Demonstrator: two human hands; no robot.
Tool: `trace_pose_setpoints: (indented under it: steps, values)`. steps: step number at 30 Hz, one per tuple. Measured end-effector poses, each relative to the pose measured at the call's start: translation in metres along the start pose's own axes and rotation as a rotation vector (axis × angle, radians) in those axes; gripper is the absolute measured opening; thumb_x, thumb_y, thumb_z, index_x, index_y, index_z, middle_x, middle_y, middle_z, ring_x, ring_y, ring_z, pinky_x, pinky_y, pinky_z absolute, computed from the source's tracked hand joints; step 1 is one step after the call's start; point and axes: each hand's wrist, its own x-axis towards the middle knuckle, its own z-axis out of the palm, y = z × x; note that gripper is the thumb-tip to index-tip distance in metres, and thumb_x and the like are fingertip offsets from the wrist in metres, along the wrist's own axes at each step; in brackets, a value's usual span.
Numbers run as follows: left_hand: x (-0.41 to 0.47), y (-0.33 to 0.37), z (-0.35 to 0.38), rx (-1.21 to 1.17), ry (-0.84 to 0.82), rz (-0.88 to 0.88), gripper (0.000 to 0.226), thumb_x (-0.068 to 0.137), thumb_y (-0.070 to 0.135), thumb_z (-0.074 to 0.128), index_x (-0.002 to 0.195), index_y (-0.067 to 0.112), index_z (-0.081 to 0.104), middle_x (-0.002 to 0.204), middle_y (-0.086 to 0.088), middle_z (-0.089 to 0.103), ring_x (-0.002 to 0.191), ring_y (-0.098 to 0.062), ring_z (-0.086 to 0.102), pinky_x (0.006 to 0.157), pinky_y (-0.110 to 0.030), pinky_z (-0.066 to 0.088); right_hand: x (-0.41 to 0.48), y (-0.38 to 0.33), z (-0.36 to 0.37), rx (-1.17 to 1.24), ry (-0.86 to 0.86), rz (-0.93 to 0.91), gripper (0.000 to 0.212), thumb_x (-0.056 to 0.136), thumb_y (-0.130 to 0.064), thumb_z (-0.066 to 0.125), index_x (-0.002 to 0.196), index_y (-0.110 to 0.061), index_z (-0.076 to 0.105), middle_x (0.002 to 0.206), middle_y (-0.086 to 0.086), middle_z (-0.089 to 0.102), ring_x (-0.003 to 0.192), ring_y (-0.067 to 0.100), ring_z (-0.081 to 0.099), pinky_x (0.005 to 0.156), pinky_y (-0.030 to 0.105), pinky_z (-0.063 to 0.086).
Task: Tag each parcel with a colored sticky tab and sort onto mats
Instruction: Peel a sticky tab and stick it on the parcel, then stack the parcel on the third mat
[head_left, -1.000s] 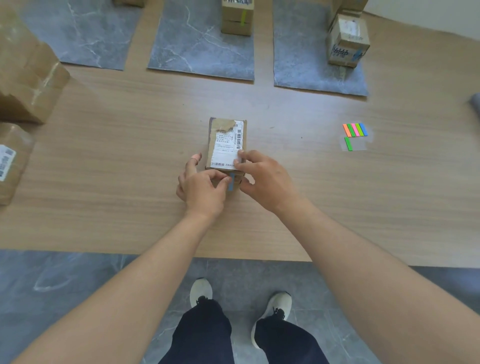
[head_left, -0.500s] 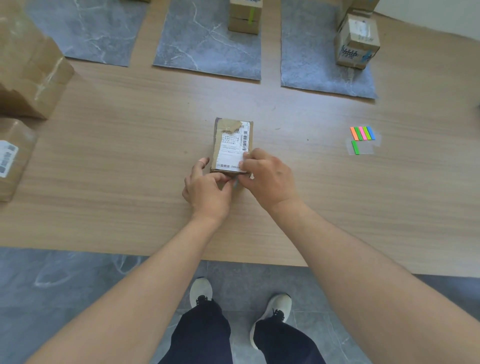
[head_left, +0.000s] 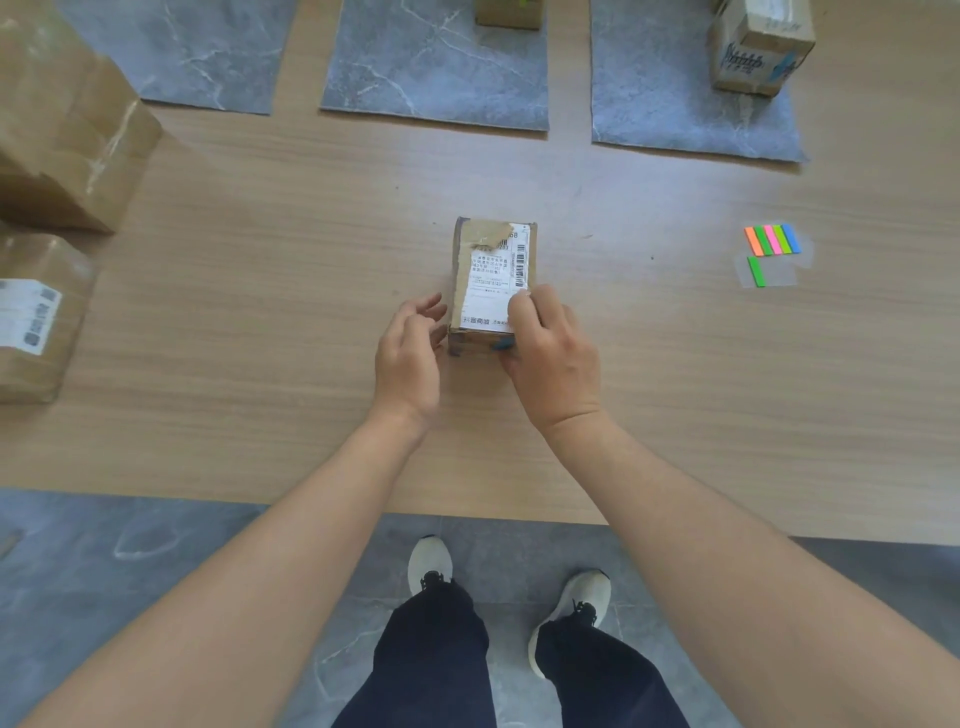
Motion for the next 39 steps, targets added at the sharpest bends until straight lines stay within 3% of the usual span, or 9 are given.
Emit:
trace_pose_setpoints:
  steps: [3, 5, 6, 8, 11, 22, 30, 35, 39]
  values:
    - [-0.003, 0.003, 0.005, -0.047, -0.021, 0.006, 0.046, 0.099, 0.024, 0.032, 0.128, 0.009, 0.065, 0.118, -0.004, 0.072, 0.111, -0.020, 0.067, 0.084, -0.027, 0.055, 0.003, 0.005, -0.016, 0.527, -0.117, 0.208, 0.041, 0.074, -0.015, 0.083, 0.106, -0.018, 0.057, 0.113, -0.003, 0.054, 0.092, 0.018, 0.064, 0.063, 0.038, 0.060]
    - [-0.003, 0.006, 0.007, -0.042, -0.011, -0.020, 0.049, 0.097, 0.032, 0.032, 0.125, 0.013, 0.068, 0.114, -0.001, 0.074, 0.106, -0.017, 0.069, 0.082, -0.025, 0.053, 0.009, 0.001, -0.034, 0.950, -0.129, 0.577, 0.041, 0.088, -0.028, 0.079, 0.125, -0.026, 0.061, 0.129, -0.010, 0.055, 0.106, 0.005, 0.065, 0.083, 0.024, 0.059]
    - [-0.005, 0.009, 0.008, -0.035, -0.021, -0.037, 0.049, 0.099, 0.031, 0.031, 0.125, 0.013, 0.068, 0.113, 0.000, 0.075, 0.105, -0.016, 0.069, 0.081, -0.024, 0.052, 0.013, -0.002, -0.038, 1.059, -0.142, 0.791, 0.035, 0.095, -0.030, 0.070, 0.129, -0.027, 0.062, 0.128, -0.013, 0.058, 0.104, 0.002, 0.066, 0.083, 0.019, 0.056]
    - [-0.008, 0.018, 0.011, -0.033, -0.055, -0.057, 0.049, 0.103, 0.028, 0.027, 0.124, 0.011, 0.068, 0.110, 0.001, 0.074, 0.102, -0.016, 0.069, 0.079, -0.023, 0.052, 0.022, -0.008, -0.044, 1.129, -0.201, 1.033, 0.019, 0.102, -0.027, 0.053, 0.109, -0.023, 0.071, 0.104, -0.012, 0.071, 0.087, 0.007, 0.065, 0.071, 0.017, 0.051]
    - [-0.013, 0.038, 0.016, -0.031, -0.085, -0.061, 0.046, 0.102, 0.026, 0.028, 0.118, 0.014, 0.070, 0.111, -0.001, 0.073, 0.095, -0.018, 0.069, 0.075, -0.024, 0.054, 0.032, -0.013, -0.055, 1.149, -0.209, 1.024, 0.030, 0.101, -0.026, 0.047, 0.093, -0.018, 0.074, 0.085, -0.005, 0.073, 0.074, 0.013, 0.062, 0.060, 0.022, 0.047]
    - [-0.054, 0.141, 0.045, 0.048, -0.195, 0.103, 0.047, 0.101, 0.027, 0.028, 0.120, 0.010, 0.068, 0.113, -0.002, 0.072, 0.093, -0.021, 0.068, 0.065, -0.019, 0.056, 0.087, -0.011, -0.151, 1.177, -0.060, 0.939, 0.034, 0.103, -0.032, 0.044, 0.102, -0.020, 0.075, 0.096, -0.008, 0.077, 0.081, 0.007, 0.068, 0.067, 0.020, 0.048]
    - [-0.111, 0.216, 0.097, 0.128, -0.235, 0.209, 0.051, 0.104, 0.036, 0.025, 0.117, 0.011, 0.067, 0.114, -0.007, 0.071, 0.104, -0.029, 0.067, 0.092, -0.040, 0.053, 0.116, 0.018, -0.250, 1.155, -0.034, 0.815, 0.033, 0.103, -0.036, 0.044, 0.103, -0.021, 0.073, 0.103, -0.003, 0.075, 0.097, 0.017, 0.069, 0.073, 0.029, 0.051]
    - [-0.148, 0.255, 0.130, 0.166, -0.268, 0.246, 0.051, 0.106, 0.039, 0.025, 0.117, 0.012, 0.065, 0.108, -0.003, 0.072, 0.097, -0.025, 0.069, 0.088, -0.035, 0.054, 0.131, 0.043, -0.306, 1.127, -0.063, 0.718, 0.030, 0.102, -0.034, 0.045, 0.095, -0.022, 0.071, 0.102, -0.002, 0.075, 0.100, 0.020, 0.069, 0.082, 0.036, 0.055]
    - [-0.168, 0.279, 0.154, 0.190, -0.310, 0.239, 0.053, 0.106, 0.043, 0.026, 0.120, 0.009, 0.065, 0.117, -0.009, 0.071, 0.104, -0.032, 0.069, 0.097, -0.045, 0.054, 0.136, 0.066, -0.343, 1.141, -0.067, 0.696, 0.026, 0.102, -0.031, 0.047, 0.090, -0.016, 0.064, 0.089, -0.003, 0.067, 0.081, 0.020, 0.057, 0.067, 0.030, 0.043]
